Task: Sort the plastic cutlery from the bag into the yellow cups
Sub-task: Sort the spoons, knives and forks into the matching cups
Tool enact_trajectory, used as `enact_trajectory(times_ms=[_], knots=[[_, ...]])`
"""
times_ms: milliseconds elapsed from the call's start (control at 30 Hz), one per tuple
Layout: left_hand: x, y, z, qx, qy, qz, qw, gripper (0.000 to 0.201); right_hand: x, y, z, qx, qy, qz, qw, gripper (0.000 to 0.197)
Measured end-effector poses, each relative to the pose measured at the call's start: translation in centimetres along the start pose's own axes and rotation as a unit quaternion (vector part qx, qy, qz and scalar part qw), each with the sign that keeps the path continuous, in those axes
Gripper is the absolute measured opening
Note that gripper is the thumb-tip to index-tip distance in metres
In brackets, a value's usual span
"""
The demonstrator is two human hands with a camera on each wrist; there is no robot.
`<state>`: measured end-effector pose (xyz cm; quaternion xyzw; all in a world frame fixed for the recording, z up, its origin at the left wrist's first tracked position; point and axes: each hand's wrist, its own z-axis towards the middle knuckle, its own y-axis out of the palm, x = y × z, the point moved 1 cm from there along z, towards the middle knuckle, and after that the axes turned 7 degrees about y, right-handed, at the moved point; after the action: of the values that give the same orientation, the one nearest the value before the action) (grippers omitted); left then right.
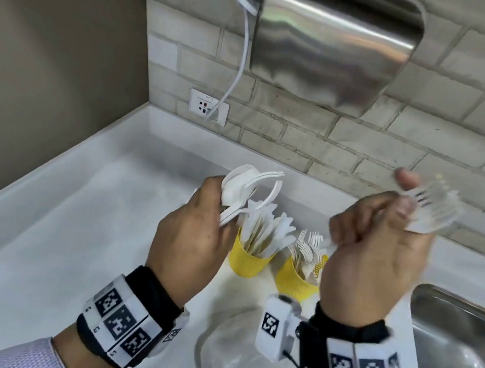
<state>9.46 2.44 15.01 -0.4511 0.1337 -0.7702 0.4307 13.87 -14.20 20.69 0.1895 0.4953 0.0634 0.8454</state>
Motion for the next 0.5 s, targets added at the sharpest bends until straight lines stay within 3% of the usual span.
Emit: enact_trajectory(times_ms=[67,167,233,367,500], knots=[[0.2,-0.1,0.1,0.015,-0.009,0.0,1.0,0.048,1.4,0.4,-1.8,-0.042,0.051,-0.031,0.997,0.026],[0.4,-0.2,0.2,0.024,-0.009,-0.003,1.0,0.045,3.1,1.4,-4.0,-0.134,0.112,-0.093,0.98,0.038],[0.4,-0.3,0.2,0.021,-0.013,-0.011,1.0,0.048,3.3,2.2,-4.6,-0.181,0.118,-0.12,0.969,0.028],[0.4,-0.3,0.1,0.023,-0.018,0.004,1.0,0.052,3.9,2.6,-4.4,-0.165,0.125,-0.133,0.969,0.017],[0.2,0.0,0.1,0.023,-0.004,0.028,0.999,0.042,4.5,3.1,-4.6,-0.11,0.174,-0.063,0.977,0.019]])
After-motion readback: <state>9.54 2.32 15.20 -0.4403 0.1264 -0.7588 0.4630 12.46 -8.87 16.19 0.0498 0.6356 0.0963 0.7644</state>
